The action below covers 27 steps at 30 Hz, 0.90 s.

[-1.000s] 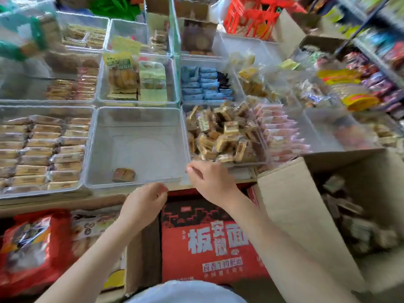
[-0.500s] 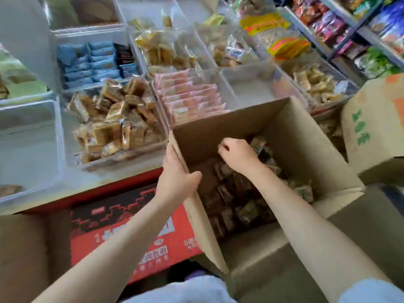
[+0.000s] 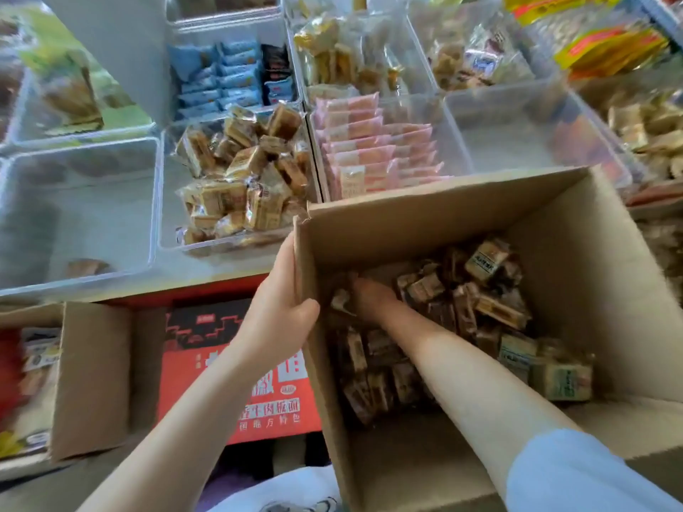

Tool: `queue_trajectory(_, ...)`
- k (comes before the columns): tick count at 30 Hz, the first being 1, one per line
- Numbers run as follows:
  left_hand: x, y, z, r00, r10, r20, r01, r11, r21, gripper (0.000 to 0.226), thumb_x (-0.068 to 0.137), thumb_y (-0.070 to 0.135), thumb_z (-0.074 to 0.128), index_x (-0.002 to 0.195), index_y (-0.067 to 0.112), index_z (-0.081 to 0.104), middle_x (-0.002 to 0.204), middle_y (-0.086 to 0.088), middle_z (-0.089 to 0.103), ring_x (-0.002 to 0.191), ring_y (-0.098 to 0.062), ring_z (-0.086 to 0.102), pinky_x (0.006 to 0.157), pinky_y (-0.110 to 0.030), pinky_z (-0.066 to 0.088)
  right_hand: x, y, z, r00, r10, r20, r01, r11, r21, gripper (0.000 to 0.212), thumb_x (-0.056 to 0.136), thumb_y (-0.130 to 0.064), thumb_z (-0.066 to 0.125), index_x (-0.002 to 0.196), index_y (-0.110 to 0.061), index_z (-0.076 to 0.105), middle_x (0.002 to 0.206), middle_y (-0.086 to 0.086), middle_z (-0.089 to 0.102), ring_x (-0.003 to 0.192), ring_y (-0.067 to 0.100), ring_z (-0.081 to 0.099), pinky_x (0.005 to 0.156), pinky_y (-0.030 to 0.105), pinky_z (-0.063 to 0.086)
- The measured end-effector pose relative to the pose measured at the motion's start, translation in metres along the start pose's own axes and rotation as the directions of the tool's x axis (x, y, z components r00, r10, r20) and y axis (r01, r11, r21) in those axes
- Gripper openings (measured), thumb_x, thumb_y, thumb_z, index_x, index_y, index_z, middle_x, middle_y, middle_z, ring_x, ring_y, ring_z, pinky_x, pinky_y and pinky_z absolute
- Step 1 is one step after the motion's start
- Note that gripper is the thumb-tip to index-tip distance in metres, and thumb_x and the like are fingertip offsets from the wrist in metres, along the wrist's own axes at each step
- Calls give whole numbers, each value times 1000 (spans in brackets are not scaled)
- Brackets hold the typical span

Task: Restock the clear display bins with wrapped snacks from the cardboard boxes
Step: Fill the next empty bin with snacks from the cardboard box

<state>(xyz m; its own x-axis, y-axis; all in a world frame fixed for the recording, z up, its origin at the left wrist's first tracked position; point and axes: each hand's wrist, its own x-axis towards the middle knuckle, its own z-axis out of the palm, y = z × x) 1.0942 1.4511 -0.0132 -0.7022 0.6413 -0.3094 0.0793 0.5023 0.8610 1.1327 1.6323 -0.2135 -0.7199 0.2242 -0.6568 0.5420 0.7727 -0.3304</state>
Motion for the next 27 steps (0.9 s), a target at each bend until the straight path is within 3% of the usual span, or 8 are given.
queue_trajectory(2, -1, -5, -8, 1000, -10, -5, 10, 1000, -10, 96, 85, -13, 49, 155, 45, 20, 105, 9, 67, 85, -10, 68, 61, -30, 57, 4, -8, 12, 1000, -2, 13, 2, 999, -36, 87, 91, -34, 69, 157, -13, 15, 148, 19, 43, 132, 36, 48, 102, 41, 44)
queue_trajectory(5, 1, -16, -19, 1000, -24, -13, 23, 1000, -20, 95, 86, -13, 49, 153, 49, 22, 95, 8, 69, 73, -15, 68, 55, -31, 53, 16, -21, 29, 999, 1, -50, -13, 971, -241, 69, 94, -30, 63, 150, -10, 29, 146, 18, 45, 132, 35, 46, 102, 40, 42)
queue_trajectory(10, 5, -20, -22, 998, -54, -40, 50, 996, -77, 88, 89, -7, 54, 151, 50, 27, 122, 4, 65, 91, -19, 70, 72, -45, 63, 21, -28, 30, 999, -5, -44, -8, 958, -287, 44, 92, -35, 63, 132, -16, 57, 136, 9, 58, 127, 30, 52, 102, 37, 42)
queue_trajectory(14, 9, -22, -26, 994, -101, -35, 99, 993, -64, 73, 94, 26, 67, 152, 48, 27, 132, 15, 55, 106, -8, 64, 85, -37, 61, -13, -34, -29, 994, -34, 108, 17, 988, 151, 50, 77, -51, 69, 116, -19, 68, 116, 5, 70, 103, 22, 66, 91, 33, 55)
queue_trajectory(18, 8, -24, -43, 987, -75, -143, 61, 993, -98, 57, 89, 58, 62, 140, 35, 50, 131, 13, 60, 117, -7, 59, 96, -41, 54, -90, -39, -116, 909, -311, 278, 22, 702, 712, 26, 98, -11, 52, 123, -5, 54, 111, 16, 71, 106, 28, 69, 96, 42, 55)
queue_trajectory(21, 3, -15, -65, 986, -22, -166, -37, 937, -348, 58, 75, 67, 57, 117, 27, 65, 108, 5, 71, 101, -16, 68, 80, -35, 55, -145, -67, -160, 866, -478, 147, 174, 564, 807, 40, 95, -3, 55, 133, 0, 44, 117, 20, 68, 108, 34, 67, 85, 38, 56)
queue_trajectory(24, -3, -5, -92, 994, 64, -87, -100, 855, -509, 56, 76, 61, 64, 117, 24, 63, 101, -4, 73, 91, -21, 71, 74, -33, 58, -169, -131, -165, 904, -416, -99, 373, 655, 657, 44, 92, -13, 69, 130, -15, 47, 115, 5, 67, 105, 17, 67, 85, 31, 55)
queue_trajectory(27, -4, -14, -130, 981, 49, -189, -145, 832, -536, 41, 84, 29, 79, 120, 26, 60, 100, -7, 71, 87, -22, 73, 73, -29, 60, -162, -201, -148, 874, -362, -323, 479, 749, 458, 55, 84, -35, 79, 126, -25, 44, 112, -3, 63, 98, 4, 64, 81, 19, 53)
